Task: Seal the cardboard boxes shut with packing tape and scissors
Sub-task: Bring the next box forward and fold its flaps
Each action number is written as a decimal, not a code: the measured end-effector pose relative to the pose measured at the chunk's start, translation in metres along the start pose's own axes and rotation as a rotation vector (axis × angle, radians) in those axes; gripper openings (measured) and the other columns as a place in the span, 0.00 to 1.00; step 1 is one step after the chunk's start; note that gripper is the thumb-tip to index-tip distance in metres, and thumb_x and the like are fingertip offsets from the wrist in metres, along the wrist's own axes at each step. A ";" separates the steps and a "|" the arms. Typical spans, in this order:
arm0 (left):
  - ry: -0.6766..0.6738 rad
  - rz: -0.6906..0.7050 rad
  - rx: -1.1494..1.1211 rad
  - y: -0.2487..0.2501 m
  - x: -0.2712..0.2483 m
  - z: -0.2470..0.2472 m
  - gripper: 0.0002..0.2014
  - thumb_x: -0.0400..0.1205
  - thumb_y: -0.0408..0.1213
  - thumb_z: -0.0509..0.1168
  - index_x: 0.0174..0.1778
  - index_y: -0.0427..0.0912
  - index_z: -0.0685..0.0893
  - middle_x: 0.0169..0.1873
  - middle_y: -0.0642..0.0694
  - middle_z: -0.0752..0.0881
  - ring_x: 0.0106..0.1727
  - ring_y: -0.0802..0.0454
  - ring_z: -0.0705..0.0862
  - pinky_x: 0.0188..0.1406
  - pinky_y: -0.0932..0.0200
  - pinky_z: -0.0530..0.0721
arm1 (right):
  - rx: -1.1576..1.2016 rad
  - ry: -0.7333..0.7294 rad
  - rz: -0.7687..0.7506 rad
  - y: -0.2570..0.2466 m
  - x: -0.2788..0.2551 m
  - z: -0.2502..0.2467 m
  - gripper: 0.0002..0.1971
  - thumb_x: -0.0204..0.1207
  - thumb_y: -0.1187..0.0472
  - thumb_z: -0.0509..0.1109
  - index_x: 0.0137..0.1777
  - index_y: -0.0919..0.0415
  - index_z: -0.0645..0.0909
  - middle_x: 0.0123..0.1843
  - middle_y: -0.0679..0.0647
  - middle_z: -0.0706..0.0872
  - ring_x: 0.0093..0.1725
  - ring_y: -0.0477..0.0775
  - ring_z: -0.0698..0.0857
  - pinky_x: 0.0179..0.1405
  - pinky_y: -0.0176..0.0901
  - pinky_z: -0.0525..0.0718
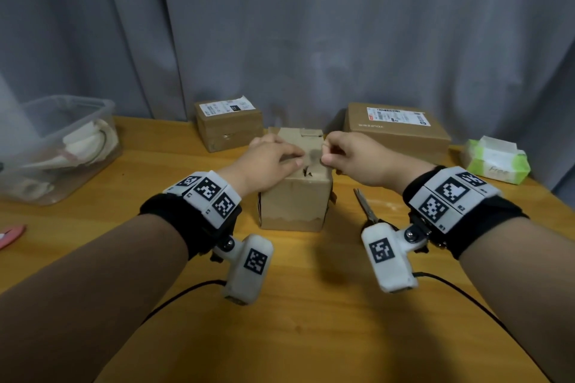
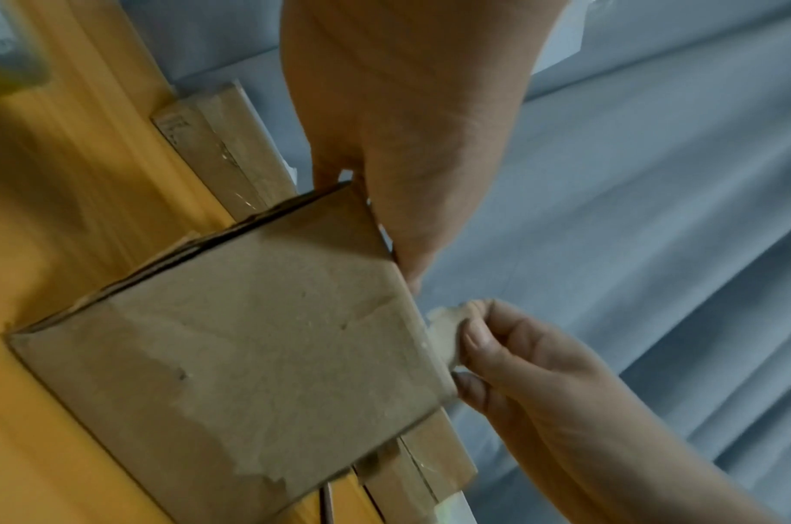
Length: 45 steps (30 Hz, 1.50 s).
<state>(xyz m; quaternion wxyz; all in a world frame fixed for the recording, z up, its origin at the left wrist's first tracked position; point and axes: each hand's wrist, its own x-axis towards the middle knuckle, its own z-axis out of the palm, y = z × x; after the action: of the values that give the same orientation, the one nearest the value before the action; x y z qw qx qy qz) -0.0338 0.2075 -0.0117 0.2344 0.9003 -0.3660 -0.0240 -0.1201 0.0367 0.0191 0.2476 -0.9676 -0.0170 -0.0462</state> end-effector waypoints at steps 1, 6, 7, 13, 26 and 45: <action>-0.001 0.027 -0.035 -0.004 0.000 0.000 0.17 0.84 0.49 0.60 0.69 0.57 0.79 0.67 0.46 0.73 0.73 0.44 0.65 0.73 0.54 0.59 | 0.041 0.001 0.006 0.000 -0.001 0.000 0.06 0.82 0.61 0.66 0.43 0.56 0.76 0.40 0.50 0.81 0.41 0.49 0.79 0.45 0.42 0.80; 0.018 0.088 -0.068 -0.011 0.001 0.000 0.16 0.86 0.44 0.59 0.68 0.55 0.80 0.69 0.47 0.74 0.74 0.45 0.63 0.75 0.54 0.57 | 0.146 -0.032 0.031 0.000 -0.002 0.005 0.07 0.81 0.62 0.67 0.41 0.52 0.77 0.41 0.53 0.83 0.43 0.54 0.82 0.53 0.52 0.84; 0.022 0.094 -0.044 -0.010 0.001 0.001 0.16 0.86 0.44 0.58 0.69 0.55 0.80 0.69 0.47 0.74 0.74 0.45 0.63 0.74 0.55 0.57 | 0.169 -0.020 0.030 -0.001 -0.002 0.007 0.06 0.81 0.61 0.67 0.42 0.53 0.77 0.41 0.51 0.82 0.42 0.51 0.81 0.52 0.51 0.84; 0.069 0.046 0.005 -0.004 -0.003 0.001 0.16 0.86 0.46 0.56 0.68 0.57 0.80 0.67 0.51 0.76 0.73 0.45 0.64 0.71 0.54 0.60 | -0.113 0.035 0.092 -0.008 0.001 0.010 0.08 0.78 0.55 0.72 0.51 0.57 0.81 0.42 0.44 0.78 0.46 0.45 0.78 0.45 0.36 0.73; 0.026 -0.049 0.022 0.008 -0.011 -0.002 0.18 0.84 0.52 0.59 0.69 0.56 0.79 0.63 0.46 0.74 0.70 0.43 0.64 0.73 0.50 0.64 | -0.475 -0.127 0.222 -0.032 0.009 0.010 0.13 0.87 0.56 0.58 0.47 0.64 0.76 0.44 0.55 0.74 0.39 0.51 0.74 0.36 0.40 0.71; -0.007 -0.014 -0.179 0.001 -0.002 0.005 0.15 0.79 0.52 0.66 0.25 0.56 0.80 0.56 0.56 0.78 0.71 0.47 0.72 0.74 0.38 0.63 | -0.010 0.141 0.062 -0.001 0.000 0.013 0.22 0.76 0.75 0.60 0.67 0.57 0.79 0.71 0.54 0.76 0.72 0.53 0.74 0.71 0.40 0.69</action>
<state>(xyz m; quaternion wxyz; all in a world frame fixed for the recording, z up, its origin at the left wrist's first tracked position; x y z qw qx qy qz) -0.0374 0.2059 -0.0162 0.3125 0.8781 -0.3570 -0.0614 -0.1189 0.0432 0.0085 0.2447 -0.9632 0.0305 -0.1067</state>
